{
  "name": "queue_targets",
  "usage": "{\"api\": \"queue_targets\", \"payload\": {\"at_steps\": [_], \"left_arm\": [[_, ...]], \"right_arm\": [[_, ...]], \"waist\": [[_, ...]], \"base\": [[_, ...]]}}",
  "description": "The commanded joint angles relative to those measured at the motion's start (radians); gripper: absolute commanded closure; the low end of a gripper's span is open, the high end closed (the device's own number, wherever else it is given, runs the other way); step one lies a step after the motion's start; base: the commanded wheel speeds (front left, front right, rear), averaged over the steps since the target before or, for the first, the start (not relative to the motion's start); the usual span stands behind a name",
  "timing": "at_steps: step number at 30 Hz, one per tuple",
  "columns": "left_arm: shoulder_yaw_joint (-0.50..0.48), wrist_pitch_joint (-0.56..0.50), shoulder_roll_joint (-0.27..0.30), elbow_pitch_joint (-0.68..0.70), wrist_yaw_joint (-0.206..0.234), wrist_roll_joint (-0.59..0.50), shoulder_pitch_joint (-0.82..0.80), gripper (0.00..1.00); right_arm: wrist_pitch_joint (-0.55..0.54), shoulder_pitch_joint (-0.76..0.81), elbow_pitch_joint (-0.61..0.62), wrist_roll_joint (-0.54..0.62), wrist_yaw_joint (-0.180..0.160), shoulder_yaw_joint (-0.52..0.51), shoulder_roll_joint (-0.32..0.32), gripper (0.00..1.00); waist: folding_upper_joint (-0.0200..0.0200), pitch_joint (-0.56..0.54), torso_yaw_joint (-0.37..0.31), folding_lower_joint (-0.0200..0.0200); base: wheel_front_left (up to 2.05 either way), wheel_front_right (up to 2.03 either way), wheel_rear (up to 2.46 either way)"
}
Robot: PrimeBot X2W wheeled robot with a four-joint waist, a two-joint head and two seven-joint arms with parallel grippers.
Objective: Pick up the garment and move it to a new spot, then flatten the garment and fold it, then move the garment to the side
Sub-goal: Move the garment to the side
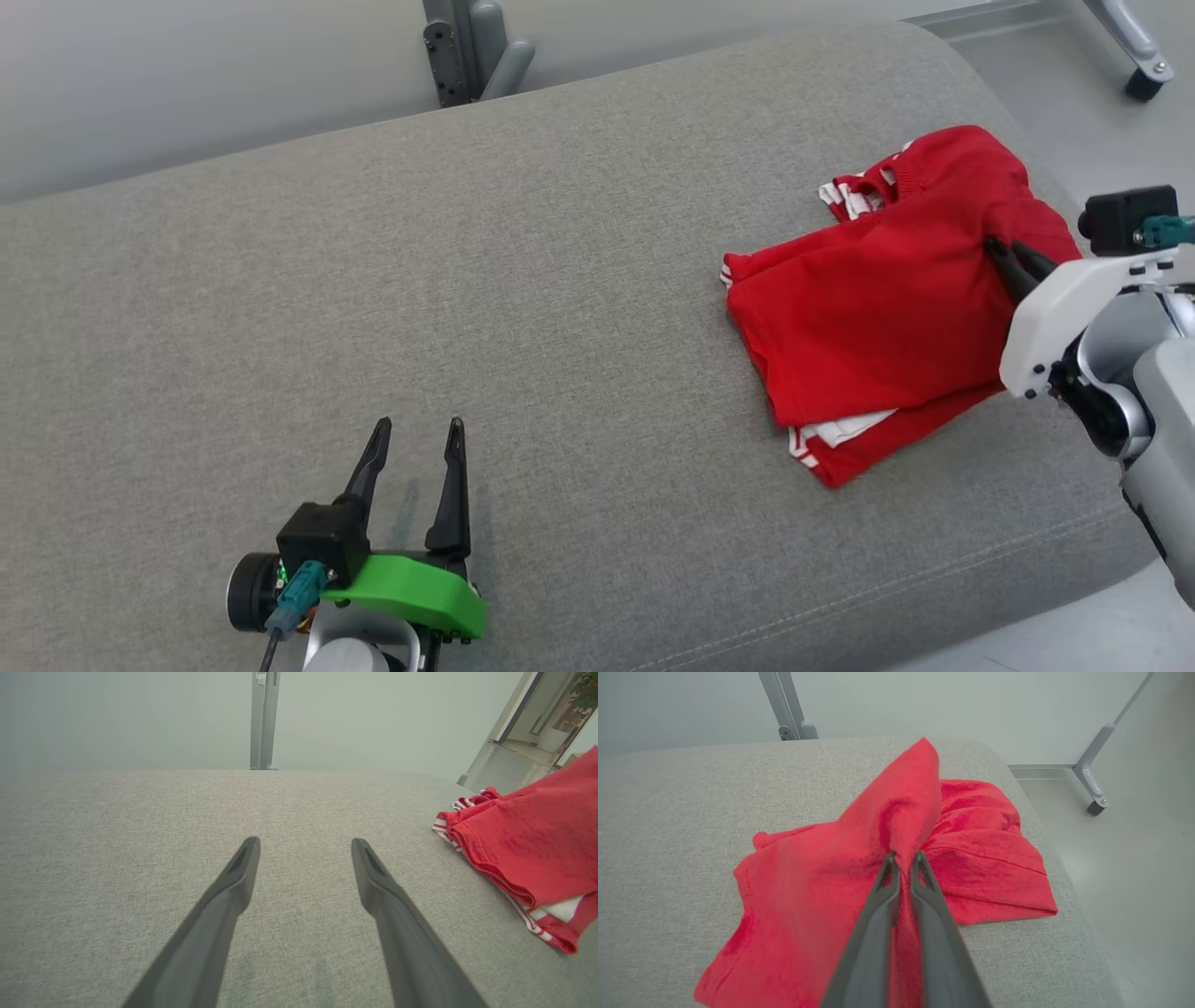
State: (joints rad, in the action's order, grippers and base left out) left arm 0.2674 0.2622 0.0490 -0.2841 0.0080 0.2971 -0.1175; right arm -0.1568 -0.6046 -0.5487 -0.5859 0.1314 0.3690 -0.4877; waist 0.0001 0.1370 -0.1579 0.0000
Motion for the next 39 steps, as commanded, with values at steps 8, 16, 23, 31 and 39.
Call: {"api": "queue_targets", "payload": {"at_steps": [8,16,23,31,39], "left_arm": [[0.013,0.003,0.003,0.001,0.006,0.009,0.006,0.0],[0.008,0.003,0.003,0.006,0.005,-0.003,-0.004,0.0],[-0.006,0.003,0.005,0.009,-0.005,-0.03,-0.022,0.0],[-0.009,0.003,0.017,0.02,-0.017,-0.059,-0.053,0.0],[-0.005,0.003,0.037,0.035,-0.018,-0.087,-0.084,0.0]], "right_arm": [[0.019,-0.13,-0.103,0.094,-0.002,-0.064,0.019,1.0],[0.079,-0.19,-0.233,0.166,-0.002,-0.192,-0.009,1.0],[0.159,-0.22,-0.354,0.223,-0.002,-0.336,-0.019,1.0],[0.241,-0.275,-0.48,0.324,-0.002,-0.468,-0.032,1.0],[0.297,-0.346,-0.594,0.415,-0.002,-0.573,-0.019,1.0]], "waist": [[-0.0001,0.001,0.064,0.0],[-0.0001,0.026,0.099,0.0],[-0.0001,0.065,0.121,0.0],[-0.0001,0.145,0.148,0.0],[-0.0001,0.219,0.168,0.0]], "base": [[0.0,0.0,0.0],[0.0,0.0,0.0],[0.0,0.0,0.0],[0.0,0.0,0.0],[0.0,0.0,0.0]]}}
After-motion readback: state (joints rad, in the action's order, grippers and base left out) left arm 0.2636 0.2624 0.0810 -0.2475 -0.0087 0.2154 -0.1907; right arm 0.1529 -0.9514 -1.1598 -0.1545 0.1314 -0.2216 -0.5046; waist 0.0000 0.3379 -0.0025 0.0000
